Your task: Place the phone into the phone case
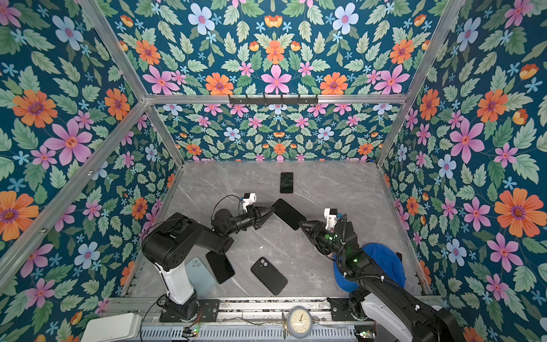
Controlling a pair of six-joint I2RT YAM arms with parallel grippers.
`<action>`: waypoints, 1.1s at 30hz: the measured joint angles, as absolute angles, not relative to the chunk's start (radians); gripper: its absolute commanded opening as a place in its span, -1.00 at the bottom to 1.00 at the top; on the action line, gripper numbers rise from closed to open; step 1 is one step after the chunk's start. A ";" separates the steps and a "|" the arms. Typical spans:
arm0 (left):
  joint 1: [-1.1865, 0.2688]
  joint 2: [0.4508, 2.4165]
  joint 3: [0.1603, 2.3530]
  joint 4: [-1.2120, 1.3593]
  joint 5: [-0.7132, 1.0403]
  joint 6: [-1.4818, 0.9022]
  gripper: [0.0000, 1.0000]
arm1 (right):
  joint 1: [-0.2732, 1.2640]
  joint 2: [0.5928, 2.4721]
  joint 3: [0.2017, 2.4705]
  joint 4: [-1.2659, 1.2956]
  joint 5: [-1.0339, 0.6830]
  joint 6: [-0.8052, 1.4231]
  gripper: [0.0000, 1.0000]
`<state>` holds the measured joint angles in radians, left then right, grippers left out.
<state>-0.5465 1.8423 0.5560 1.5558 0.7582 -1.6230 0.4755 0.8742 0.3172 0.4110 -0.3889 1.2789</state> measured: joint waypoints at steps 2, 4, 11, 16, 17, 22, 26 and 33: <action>-0.546 1.843 0.558 1.557 0.759 -1.624 -0.99 | 0.476 0.897 0.317 0.437 -0.389 1.280 -0.37; -0.547 1.843 0.559 1.560 0.762 -1.626 -0.99 | 0.476 0.916 0.319 0.458 -0.391 1.282 -0.48; -0.547 1.843 0.552 1.571 0.762 -1.642 -0.89 | 0.476 0.920 0.329 0.487 -0.392 1.290 -0.80; -0.547 1.841 0.546 1.568 0.759 -1.645 -0.49 | 0.476 0.915 0.335 0.499 -0.393 1.297 -1.00; -0.548 1.839 0.543 1.562 0.762 -1.639 -0.38 | 0.476 0.915 0.340 0.495 -0.398 1.295 -1.00; -0.548 1.758 0.532 1.405 0.790 -1.526 -0.12 | 0.472 0.915 0.374 0.411 -0.409 1.278 -1.00; -0.550 1.588 0.611 0.896 0.789 -1.218 0.02 | 0.466 0.915 0.432 0.290 -0.415 1.229 -1.00; -0.578 1.502 0.759 0.137 0.631 -0.768 0.05 | 0.464 0.909 0.473 0.093 -0.408 1.137 -1.00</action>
<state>-0.5781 1.5017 0.7586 0.1368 0.6312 -0.7685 0.4637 0.9092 0.4732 0.0925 -0.4080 1.1374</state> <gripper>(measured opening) 0.523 0.085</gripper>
